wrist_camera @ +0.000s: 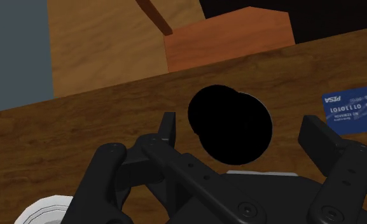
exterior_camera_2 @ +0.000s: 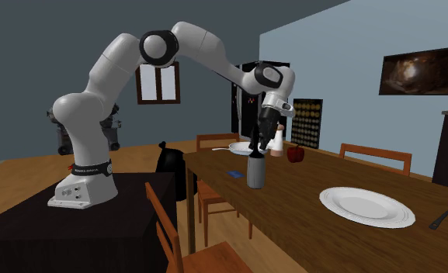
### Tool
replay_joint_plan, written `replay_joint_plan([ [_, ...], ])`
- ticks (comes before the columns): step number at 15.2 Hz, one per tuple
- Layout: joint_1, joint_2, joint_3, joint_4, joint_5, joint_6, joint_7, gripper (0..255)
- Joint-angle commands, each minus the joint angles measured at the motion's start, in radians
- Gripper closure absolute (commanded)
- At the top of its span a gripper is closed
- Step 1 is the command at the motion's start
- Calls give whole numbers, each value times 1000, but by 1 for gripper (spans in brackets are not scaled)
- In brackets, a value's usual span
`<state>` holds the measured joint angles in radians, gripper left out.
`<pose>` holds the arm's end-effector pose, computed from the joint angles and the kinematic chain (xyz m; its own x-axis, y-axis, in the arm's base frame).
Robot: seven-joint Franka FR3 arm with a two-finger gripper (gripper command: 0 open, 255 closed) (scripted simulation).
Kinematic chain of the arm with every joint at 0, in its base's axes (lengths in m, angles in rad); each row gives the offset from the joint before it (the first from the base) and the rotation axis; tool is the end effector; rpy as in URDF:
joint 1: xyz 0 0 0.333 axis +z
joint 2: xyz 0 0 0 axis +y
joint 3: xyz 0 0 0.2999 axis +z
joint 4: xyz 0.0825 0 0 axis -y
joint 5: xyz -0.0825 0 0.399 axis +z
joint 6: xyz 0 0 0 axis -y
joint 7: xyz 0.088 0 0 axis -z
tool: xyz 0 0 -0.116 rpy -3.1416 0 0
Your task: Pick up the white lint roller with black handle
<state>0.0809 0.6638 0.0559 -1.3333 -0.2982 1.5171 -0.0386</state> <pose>0.6729 0.0503 0.2891 0.8715 0.1470 -0.4679 0.2744 -0.9369 0.2166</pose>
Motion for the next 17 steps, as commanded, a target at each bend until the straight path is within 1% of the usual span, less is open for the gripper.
replay_joint_plan([
  [1,-1,16,-1,-1,-2,16,3,0],
  [5,-2,29,-1,-13,-3,41,10,0],
  [6,-1,29,-1,-14,-2,41,10,255],
  [15,-2,29,-1,-13,-3,41,10,255],
  [17,-1,19,-1,-4,-2,22,5,255],
])
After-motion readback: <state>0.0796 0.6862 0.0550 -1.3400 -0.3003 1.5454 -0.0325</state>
